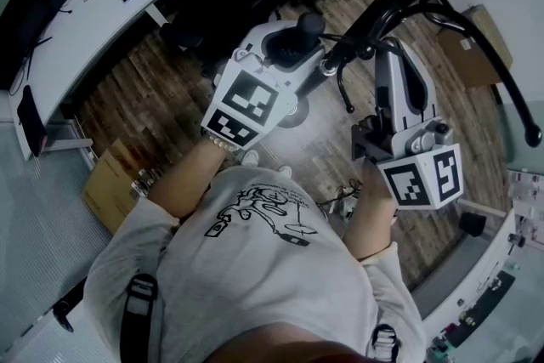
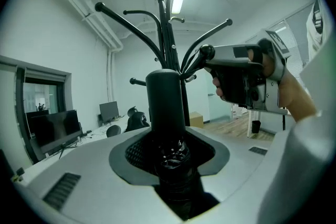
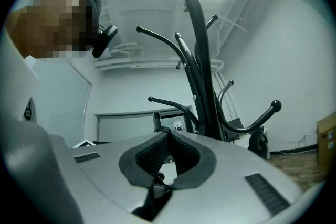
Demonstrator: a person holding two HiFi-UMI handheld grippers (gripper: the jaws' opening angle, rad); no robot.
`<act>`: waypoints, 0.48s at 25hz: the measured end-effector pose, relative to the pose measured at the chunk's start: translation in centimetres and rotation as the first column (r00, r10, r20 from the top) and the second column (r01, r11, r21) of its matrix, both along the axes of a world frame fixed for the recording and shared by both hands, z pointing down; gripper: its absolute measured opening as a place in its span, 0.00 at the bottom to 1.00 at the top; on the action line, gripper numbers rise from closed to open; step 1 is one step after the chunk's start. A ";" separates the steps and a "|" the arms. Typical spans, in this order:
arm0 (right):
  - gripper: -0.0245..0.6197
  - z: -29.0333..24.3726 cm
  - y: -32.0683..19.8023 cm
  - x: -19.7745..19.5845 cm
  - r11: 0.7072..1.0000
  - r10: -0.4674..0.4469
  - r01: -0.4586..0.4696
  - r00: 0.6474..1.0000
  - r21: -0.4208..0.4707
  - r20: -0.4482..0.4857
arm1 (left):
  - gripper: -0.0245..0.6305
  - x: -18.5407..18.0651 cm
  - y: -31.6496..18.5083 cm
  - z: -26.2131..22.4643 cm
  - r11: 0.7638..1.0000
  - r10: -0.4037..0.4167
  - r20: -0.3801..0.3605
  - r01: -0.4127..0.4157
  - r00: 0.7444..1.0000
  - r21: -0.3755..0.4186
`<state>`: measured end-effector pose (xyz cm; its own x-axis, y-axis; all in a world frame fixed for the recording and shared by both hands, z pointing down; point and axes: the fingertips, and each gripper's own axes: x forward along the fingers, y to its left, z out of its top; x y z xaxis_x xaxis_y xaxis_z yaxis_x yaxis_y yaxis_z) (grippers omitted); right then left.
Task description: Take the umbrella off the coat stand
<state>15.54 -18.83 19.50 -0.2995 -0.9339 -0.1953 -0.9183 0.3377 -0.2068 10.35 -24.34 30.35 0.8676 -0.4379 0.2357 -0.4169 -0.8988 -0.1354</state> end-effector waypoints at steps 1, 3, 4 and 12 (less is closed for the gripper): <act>0.06 0.2 -0.1 0.2 1.000 0.010 -0.010 1.000 -0.008 -0.005 | 0.32 0.2 0.0 0.3 1.000 0.003 0.006 -0.003 1.000 -0.004; 0.08 0.5 -0.2 0.6 0.999 0.027 -0.027 1.000 -0.018 -0.014 | 0.32 0.5 0.0 0.9 1.000 0.009 0.015 -0.009 1.000 -0.015; 0.09 0.6 -0.3 0.8 0.999 0.032 -0.032 0.999 -0.020 -0.017 | 0.32 0.7 0.0 1.2 1.000 0.013 0.019 -0.012 1.000 -0.020; 0.19 2.2 -0.9 1.6 0.997 0.048 -0.050 0.998 -0.059 -0.038 | 0.32 1.9 -1.1 3.3 0.998 0.029 0.059 -0.026 0.998 -0.051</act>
<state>17.17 -19.69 21.67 -0.2592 -0.9572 -0.1284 -0.9406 0.2804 -0.1914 12.24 -25.45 33.64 0.8631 -0.4000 0.3084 -0.3842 -0.9163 -0.1132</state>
